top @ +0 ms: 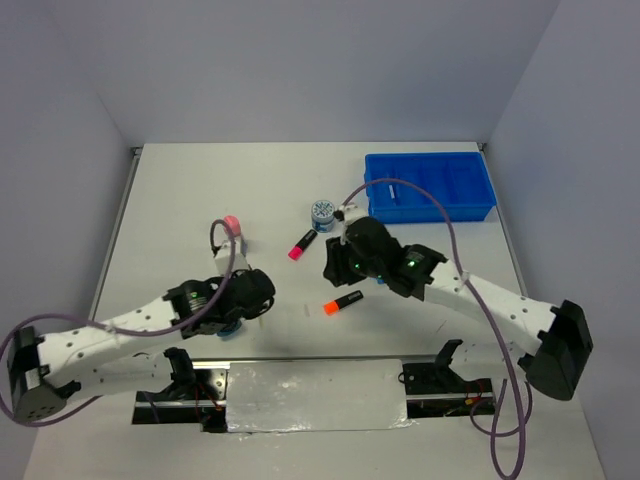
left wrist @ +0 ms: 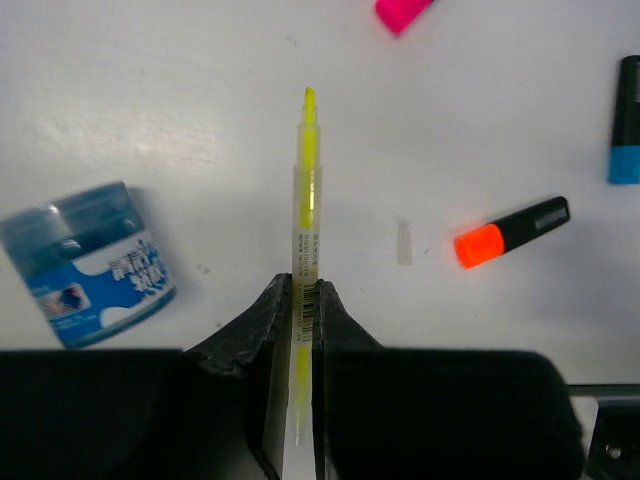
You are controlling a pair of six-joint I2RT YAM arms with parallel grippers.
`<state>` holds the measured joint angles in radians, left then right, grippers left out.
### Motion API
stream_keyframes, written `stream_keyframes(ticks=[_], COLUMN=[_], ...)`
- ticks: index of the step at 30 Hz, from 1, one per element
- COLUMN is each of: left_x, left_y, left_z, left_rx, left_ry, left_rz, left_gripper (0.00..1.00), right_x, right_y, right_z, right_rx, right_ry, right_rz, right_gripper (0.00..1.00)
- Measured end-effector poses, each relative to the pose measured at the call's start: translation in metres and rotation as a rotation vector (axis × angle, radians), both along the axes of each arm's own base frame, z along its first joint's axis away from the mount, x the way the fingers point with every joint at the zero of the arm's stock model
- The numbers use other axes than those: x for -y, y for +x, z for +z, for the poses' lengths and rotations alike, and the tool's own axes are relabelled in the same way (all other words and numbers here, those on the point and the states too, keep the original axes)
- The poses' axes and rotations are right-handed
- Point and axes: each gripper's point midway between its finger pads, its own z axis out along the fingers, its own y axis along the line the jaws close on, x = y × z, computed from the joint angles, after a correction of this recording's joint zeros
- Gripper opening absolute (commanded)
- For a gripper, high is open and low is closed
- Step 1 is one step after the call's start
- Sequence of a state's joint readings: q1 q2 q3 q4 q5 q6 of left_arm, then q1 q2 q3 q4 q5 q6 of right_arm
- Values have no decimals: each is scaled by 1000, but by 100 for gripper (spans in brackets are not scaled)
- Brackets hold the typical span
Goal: Sort the stationery into containers
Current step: Pick up the pen from the center of the board, then close the pen cap on the pen.
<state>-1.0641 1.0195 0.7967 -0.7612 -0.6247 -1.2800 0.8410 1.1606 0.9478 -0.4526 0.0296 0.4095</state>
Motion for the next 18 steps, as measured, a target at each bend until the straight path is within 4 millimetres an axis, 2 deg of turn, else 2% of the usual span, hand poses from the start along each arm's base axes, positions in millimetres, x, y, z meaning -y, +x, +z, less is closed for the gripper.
stream_keyframes(ticks=[4, 10, 15, 18], left_x=[-16, -26, -30, -32], left_y=[1, -8, -20, -27], left_z=[41, 76, 109, 118], left_rx=[110, 221, 350, 404], left_ry=[-17, -37, -169, -229], left_rz=[-54, -223, -313, -351], left_gripper=[0, 0, 0, 0], right_x=[-22, -49, -60, -64], right_y=[-20, -45, -47, -46], right_z=[-43, -97, -134, -147], right_rx=[-73, -130, -168, -184], right_ry=[-105, -247, -330, -354], right_rz=[-10, -29, -68, -83], right_gripper=[45, 41, 40, 40])
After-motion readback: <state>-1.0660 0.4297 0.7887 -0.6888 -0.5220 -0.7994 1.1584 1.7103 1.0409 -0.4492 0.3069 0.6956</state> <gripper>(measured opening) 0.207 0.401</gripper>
